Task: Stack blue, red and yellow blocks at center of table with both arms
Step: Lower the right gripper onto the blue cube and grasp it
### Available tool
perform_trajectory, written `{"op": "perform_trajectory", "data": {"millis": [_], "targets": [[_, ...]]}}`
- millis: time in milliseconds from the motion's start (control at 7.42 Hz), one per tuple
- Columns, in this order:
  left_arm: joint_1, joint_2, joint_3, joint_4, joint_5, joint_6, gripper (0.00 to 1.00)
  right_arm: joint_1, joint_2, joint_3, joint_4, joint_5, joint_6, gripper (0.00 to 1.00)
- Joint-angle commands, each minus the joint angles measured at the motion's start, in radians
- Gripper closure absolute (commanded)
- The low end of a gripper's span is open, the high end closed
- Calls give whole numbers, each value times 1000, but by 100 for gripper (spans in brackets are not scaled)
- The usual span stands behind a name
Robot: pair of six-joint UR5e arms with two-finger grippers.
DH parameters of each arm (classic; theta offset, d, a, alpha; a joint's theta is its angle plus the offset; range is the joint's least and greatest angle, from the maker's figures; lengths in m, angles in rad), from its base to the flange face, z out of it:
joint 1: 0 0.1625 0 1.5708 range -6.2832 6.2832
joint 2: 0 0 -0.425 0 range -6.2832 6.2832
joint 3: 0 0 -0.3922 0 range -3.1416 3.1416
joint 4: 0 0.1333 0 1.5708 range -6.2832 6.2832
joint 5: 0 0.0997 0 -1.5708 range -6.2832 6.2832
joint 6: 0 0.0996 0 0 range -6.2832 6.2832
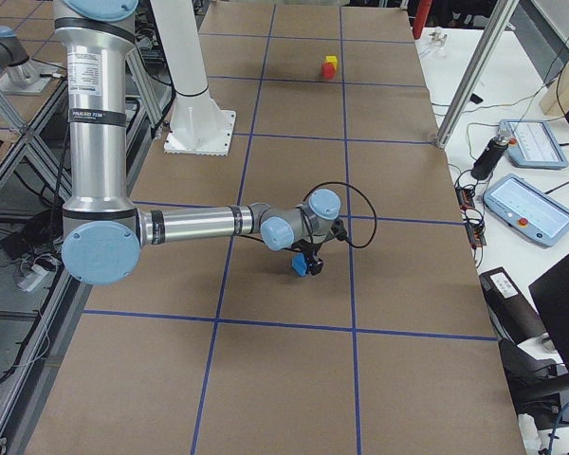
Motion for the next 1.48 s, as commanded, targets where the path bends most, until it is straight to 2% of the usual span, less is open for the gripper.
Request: {"op": "perform_trajectory", "data": {"millis": [0, 135, 270, 539, 674, 943, 1078, 1348], "targets": [[0, 0, -1, -15, 0, 1, 0, -3, 17, -12, -1, -22, 0, 34], [0, 0, -1, -20, 0, -1, 0, -3, 19, -12, -1, -30, -2, 74], [0, 0, -1, -20, 0, -1, 0, -2, 33, -10, -1, -30, 0, 100], [0, -2, -1, -20, 0, -1, 0, 29, 78, -5, -18, -19, 3, 100], [0, -2, 1, -20, 0, 1, 0, 52, 165, 1, -136, -15, 5, 100], [0, -11, 2, -17, 0, 2, 0, 57, 442, -11, -484, -18, 18, 100], [0, -9, 2, -17, 2, 4, 0, 43, 527, -19, -527, -18, 169, 100], [0, -9, 5, -20, 2, -1, 0, -87, 713, -102, -524, -25, 555, 100]]}}
